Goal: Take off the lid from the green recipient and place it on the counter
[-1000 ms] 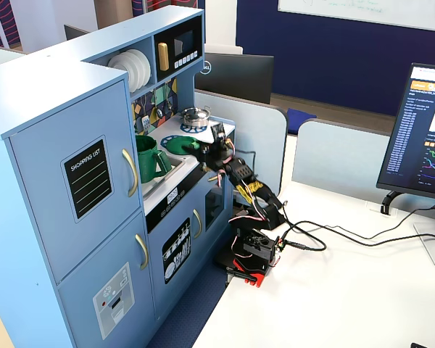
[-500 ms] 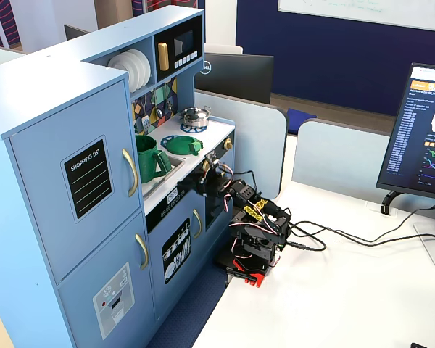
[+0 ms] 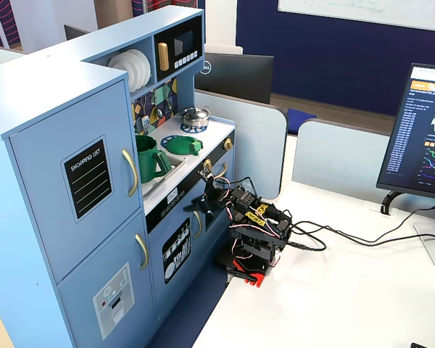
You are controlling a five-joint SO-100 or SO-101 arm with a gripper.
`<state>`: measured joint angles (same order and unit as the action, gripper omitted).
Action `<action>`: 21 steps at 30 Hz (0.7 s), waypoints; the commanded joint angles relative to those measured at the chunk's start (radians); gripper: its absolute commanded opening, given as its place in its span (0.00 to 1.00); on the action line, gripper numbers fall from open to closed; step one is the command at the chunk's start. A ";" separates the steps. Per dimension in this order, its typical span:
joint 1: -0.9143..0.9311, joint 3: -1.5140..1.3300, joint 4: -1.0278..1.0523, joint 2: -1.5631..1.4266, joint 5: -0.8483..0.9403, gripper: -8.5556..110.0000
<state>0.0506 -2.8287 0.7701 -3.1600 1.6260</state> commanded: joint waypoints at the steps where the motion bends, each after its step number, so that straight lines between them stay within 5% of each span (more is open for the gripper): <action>1: -0.006 -0.026 0.149 -0.017 -0.017 0.13; 9: -0.009 -0.141 0.557 -0.017 0.052 0.07; 21: -0.029 -0.167 0.762 -0.018 -0.110 0.09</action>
<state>0.0337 -2.9882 1.3637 -3.1861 1.6183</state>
